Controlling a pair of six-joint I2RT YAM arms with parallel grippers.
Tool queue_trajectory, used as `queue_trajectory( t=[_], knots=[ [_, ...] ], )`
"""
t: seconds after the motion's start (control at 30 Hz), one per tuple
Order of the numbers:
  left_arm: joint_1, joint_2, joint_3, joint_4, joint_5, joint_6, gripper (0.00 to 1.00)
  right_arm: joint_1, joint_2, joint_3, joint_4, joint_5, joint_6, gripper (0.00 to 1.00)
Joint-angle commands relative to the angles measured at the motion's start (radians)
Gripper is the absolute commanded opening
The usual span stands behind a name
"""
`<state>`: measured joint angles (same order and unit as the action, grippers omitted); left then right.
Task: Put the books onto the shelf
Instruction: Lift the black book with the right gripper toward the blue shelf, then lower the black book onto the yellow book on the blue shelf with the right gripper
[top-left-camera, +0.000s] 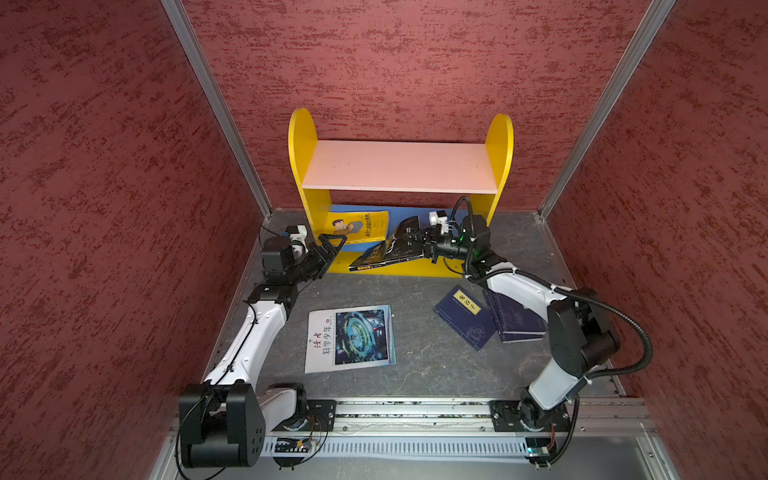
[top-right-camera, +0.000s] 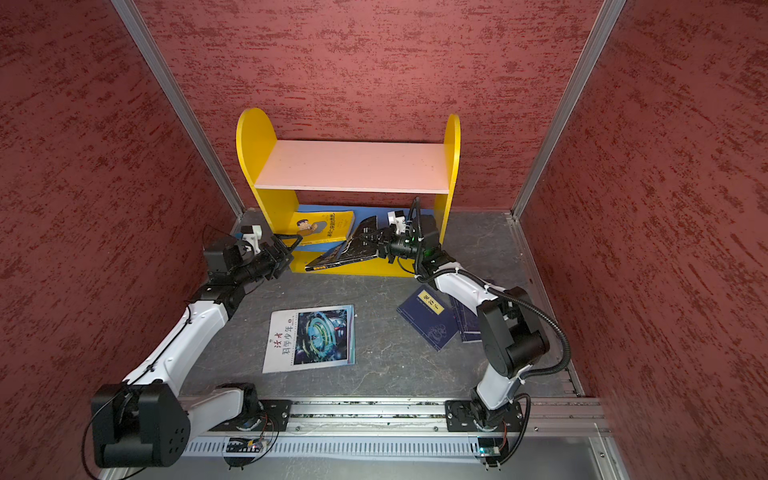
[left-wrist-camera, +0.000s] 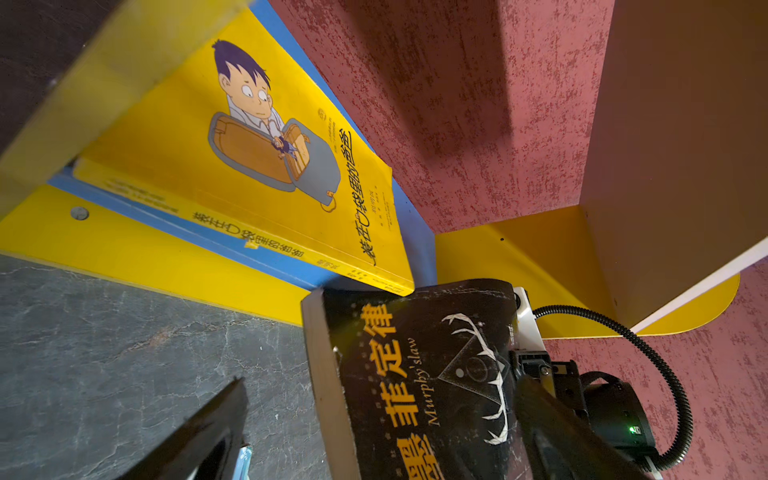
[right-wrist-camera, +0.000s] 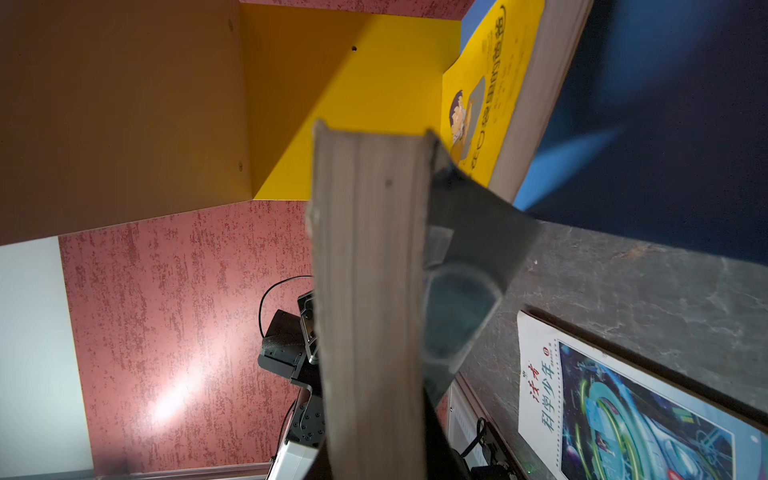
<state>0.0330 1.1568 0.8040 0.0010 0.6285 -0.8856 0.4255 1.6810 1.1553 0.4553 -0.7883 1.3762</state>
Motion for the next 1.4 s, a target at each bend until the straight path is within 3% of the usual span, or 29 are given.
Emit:
queue_trajectory(
  t=[0.0, 0.1, 0.4, 0.57, 0.77, 0.93, 1.23, 1.37],
  knots=[
    [0.019, -0.005, 0.02, 0.025, 0.036, -0.001, 0.99, -0.016, -0.129, 0.087, -0.049, 0.066, -0.12, 0.11],
    [0.018, 0.011, 0.029, 0.027, 0.044, -0.003, 0.99, -0.017, -0.179, 0.073, -0.243, 0.09, -0.191, 0.11],
    [0.018, 0.032, 0.067, -0.018, 0.034, 0.032, 0.99, -0.017, -0.277, -0.013, -0.494, 0.213, -0.271, 0.11],
    [0.017, 0.031, 0.06, -0.027, 0.027, 0.036, 0.99, -0.017, -0.296, -0.086, -0.258, 0.231, -0.259, 0.13],
    [0.018, 0.002, 0.04, -0.037, -0.005, 0.049, 0.99, -0.014, -0.178, -0.085, 0.08, 0.207, -0.17, 0.13],
    [0.019, -0.02, 0.036, -0.054, -0.018, 0.06, 0.99, 0.001, -0.086, 0.001, 0.124, 0.158, -0.162, 0.13],
    [0.021, -0.041, 0.013, -0.062, -0.034, 0.063, 0.99, -0.001, -0.11, -0.008, 0.043, 0.146, -0.213, 0.13],
    [0.021, -0.015, 0.029, -0.052, -0.025, 0.062, 0.99, 0.0, -0.019, 0.059, 0.106, 0.14, -0.175, 0.13]
  ],
)
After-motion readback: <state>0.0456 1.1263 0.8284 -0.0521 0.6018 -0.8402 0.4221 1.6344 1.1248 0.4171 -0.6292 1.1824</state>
